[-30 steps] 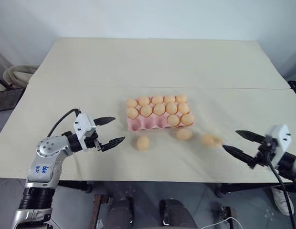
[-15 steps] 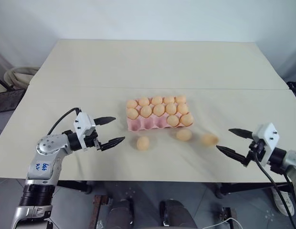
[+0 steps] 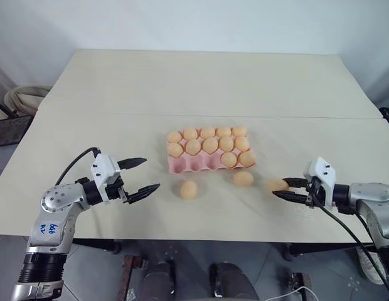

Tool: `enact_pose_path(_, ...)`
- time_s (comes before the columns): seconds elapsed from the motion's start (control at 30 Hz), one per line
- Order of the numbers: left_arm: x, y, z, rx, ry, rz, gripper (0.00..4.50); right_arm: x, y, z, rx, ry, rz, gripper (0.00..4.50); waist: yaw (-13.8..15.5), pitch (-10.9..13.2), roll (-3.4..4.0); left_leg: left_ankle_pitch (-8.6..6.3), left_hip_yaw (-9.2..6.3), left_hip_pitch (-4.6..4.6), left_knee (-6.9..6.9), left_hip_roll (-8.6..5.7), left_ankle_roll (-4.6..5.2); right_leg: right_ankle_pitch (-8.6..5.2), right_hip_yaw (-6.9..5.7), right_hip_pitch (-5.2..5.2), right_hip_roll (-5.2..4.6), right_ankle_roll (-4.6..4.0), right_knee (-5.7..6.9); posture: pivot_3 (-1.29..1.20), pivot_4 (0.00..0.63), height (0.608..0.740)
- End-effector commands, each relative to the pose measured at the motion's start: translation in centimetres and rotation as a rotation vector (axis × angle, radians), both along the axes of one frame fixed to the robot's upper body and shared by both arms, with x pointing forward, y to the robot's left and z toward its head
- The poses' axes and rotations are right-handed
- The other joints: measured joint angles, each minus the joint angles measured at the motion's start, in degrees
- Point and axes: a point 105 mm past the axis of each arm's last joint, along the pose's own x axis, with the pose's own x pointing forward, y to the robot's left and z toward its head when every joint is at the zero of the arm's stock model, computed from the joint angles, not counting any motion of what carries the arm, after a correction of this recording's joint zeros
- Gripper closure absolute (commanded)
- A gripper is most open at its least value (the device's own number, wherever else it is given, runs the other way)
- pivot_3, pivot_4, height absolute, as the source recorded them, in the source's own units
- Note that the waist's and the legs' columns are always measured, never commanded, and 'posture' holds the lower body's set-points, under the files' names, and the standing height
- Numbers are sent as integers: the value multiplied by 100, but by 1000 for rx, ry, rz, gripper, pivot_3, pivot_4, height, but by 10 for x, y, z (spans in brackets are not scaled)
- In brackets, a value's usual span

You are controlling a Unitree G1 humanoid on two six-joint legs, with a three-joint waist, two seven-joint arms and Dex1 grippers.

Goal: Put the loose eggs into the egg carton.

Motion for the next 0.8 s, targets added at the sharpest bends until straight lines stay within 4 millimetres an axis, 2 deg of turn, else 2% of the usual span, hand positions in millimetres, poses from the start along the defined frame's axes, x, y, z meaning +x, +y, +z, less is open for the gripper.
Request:
enact_pose_path(0.03, -4, 10, 9, -7, -36, 42, 0, -5, 19, 36, 54, -97, 83, 2878, -6, 0, 1, 0, 0, 0, 0, 1, 0, 0, 0, 0, 1, 0, 1, 0, 150, 740)
enact_pose_path(0.1, -4, 15, 8, -13, -31, 67, 0, -8, 36, 45, 90, -99, 134, 2878, -10, 1, 1, 0, 0, 2, 2, 3, -1, 0, 1, 0, 2, 0, 6, 0, 150, 740)
enact_pose_path(0.2, -7, 22, 4, -16, -17, 101, 0, -1, 67, 55, 128, -109, 164, 2878, -32, 1, 1, 1, 0, 5, 6, 5, -3, 0, 4, 2, 4, 0, 11, 0, 150, 740)
enact_pose_path(0.3, -10, 25, -1, -16, 1, 124, 0, 13, 99, 60, 115, -125, 180, 2878, -30, 1, 1, -11, 0, 6, 6, 6, -30, 1, 4, 1, 2, -2, 11, 0, 150, 740)
enact_pose_path(0.47, -12, 23, -2, -24, 5, 128, 0, 35, 139, 62, 82, -136, 156, 2878, -16, 0, 1, -12, -1, -13, 0, 5, -31, -1, 3, -24, -1, -6, 7, 0, 150, 740)
enact_pose_path(0.67, -14, 18, 0, -33, 1, 127, 0, 47, 148, 54, 57, -130, 144, 2878, 5, -2, 1, -2, -6, -93, 12, -4, 0, 1, -8, -94, -7, -1, 13, 0, 150, 740)
enact_pose_path(0.8, -16, 15, 1, -38, 0, 123, 0, 47, 148, 53, 60, -114, 133, 1761, -1, -2, 1, -5, -2, -91, 14, -6, 9, 2, -10, -92, -8, 1, 17, 0, 150, 740)
